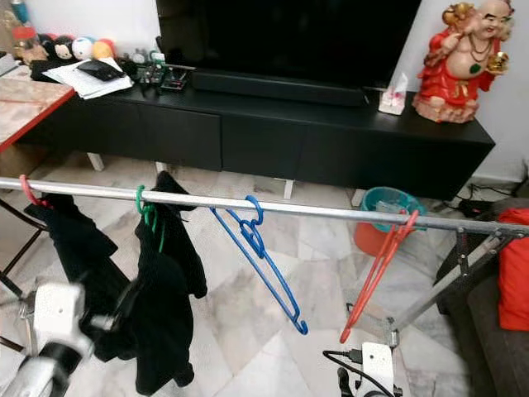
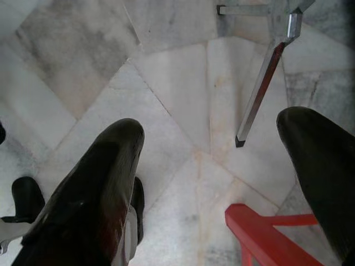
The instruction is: Hang hanger
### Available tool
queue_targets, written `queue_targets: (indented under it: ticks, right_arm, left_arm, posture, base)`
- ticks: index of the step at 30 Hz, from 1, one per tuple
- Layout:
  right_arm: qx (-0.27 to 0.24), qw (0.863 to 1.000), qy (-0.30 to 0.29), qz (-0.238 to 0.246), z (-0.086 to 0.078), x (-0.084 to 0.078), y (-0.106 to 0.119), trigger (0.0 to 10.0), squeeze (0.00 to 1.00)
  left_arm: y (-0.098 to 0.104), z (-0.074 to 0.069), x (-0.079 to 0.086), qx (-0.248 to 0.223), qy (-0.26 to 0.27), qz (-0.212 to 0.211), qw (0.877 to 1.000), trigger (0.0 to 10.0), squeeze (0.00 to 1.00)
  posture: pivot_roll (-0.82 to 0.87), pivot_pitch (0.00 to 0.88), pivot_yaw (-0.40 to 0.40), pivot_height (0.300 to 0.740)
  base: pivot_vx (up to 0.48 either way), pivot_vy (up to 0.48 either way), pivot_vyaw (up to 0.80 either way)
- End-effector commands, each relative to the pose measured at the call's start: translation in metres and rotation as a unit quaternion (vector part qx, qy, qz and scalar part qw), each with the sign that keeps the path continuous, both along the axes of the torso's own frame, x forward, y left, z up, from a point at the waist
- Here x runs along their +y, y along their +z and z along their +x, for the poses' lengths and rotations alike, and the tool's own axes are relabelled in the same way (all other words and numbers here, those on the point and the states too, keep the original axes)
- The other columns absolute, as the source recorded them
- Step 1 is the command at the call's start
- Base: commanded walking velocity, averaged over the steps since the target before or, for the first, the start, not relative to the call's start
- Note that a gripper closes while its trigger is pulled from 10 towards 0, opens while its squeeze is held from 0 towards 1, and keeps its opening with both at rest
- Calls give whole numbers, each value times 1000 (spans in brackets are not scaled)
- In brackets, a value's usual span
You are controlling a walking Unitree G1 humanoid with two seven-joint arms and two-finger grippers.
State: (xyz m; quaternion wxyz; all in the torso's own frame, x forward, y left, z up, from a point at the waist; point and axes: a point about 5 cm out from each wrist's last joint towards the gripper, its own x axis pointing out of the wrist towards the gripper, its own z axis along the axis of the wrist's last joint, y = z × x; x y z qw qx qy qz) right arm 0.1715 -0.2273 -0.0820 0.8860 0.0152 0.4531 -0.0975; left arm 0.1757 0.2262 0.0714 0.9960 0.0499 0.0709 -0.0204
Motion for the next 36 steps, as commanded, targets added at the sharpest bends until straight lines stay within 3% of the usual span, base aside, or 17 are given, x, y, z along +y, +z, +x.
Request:
queue_targets:
  ticks: [1,2,3,4,6,7,9,13,14,16,21,23,28,36]
  right_arm:
    - [2,1000,-3,-4,-1,-2,0,10000,0]
    - [2,1000,-4,-4,-1,-2,0,10000,0]
    - [2,1000,-4,-4,-1,-2,0,10000,0]
    - [1,1000,-6,-3,-1,-2,0,10000,0]
    - [0,1000,-7,-2,-1,-2,0,10000,0]
    - [0,1000,-7,-2,-1,-1,0,10000,0]
    - [0,1000,-7,-2,-1,-1,0,10000,0]
    - [1,1000,-9,-2,-1,-1,0,10000,0]
    - [3,1000,-10,-2,-1,0,-1,10000,0]
    - [3,1000,-10,-2,-1,0,-1,10000,0]
    - [17,1000,-12,-7,-3,2,-2,10000,0]
    - [18,1000,-12,-7,-3,2,-3,10000,0]
    - [41,999,-18,-8,-8,5,-6,10000,0]
    - [52,998,-27,7,-12,9,-9,10000,0]
  left_arm:
    - [-8,-8,8,20,30,10,999,10000,663]
    - [-19,-15,12,43,51,18,998,10000,0]
    - [-19,-15,12,43,51,18,998,10000,0]
    - [-34,-25,18,76,75,23,994,10000,0]
    - [-44,-29,19,99,82,18,992,10000,0]
    - [-58,-30,19,139,77,27,987,10000,0]
    - [-58,-30,19,139,77,27,987,10000,0]
    - [-95,-23,15,226,79,5,971,10000,0]
    - [-105,-15,13,242,89,-5,966,10000,0]
    - [-105,-15,13,242,89,-5,966,10000,0]
    - [-130,8,2,306,86,1,948,10000,0]
    - [-131,9,1,311,86,-1,947,10000,0]
    - [-144,5,1,368,85,11,926,10000,0]
    - [-151,0,2,402,97,11,911,10000,0]
  posture:
    - [-11,0,-67,740]
    - [-10,0,-67,740]
    - [-10,0,-67,740]
    - [-13,0,-66,740]
    - [-12,0,-66,740]
    - [-11,0,-64,740]
    - [-11,0,-64,740]
    - [-31,0,-59,740]
    - [-38,0,-56,740]
    - [-38,0,-56,740]
    - [-67,0,-45,740]
    - [-67,0,-45,740]
    - [-112,0,-17,740]
    - [-125,0,-9,740]
  base:
    - [0,0,0]
    - [0,0,0]
    - [0,0,0]
    - [0,0,0]
    - [0,0,0]
    - [0,0,0]
    - [0,0,0]
    - [0,0,0]
    - [0,0,0]
    - [0,0,0]
    - [0,0,0]
    - [0,0,0]
    - [0,0,0]
    - [0,0,0]
